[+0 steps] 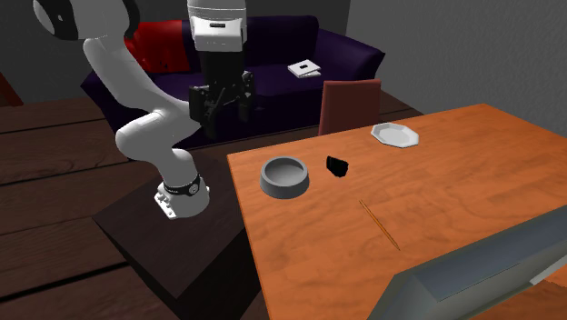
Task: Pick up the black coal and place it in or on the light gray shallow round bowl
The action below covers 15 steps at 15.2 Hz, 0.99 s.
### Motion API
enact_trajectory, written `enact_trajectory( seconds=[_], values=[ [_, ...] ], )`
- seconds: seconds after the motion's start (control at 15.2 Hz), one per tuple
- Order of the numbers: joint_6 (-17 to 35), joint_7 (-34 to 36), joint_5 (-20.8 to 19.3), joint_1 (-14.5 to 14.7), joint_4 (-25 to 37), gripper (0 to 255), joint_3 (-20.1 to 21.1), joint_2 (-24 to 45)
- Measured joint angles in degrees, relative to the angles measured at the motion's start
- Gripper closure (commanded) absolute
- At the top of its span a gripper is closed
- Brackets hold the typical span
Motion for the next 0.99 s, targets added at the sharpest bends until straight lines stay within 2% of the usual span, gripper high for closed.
enact_trajectory(
  seconds=[0.13,0.33,0.79,0.99],
  values=[
    [0.5,1.0,0.5,0.0,-0.6,0,0.6,-0.2],
    [3.0,6.7,3.1,0.2,-2.9,0,3.8,0.2],
    [11.5,21.4,9.2,0.6,-6.9,0,11.9,4.1],
    [16.2,27.8,11.3,0.4,-7.3,0,15.7,7.8]
  ],
)
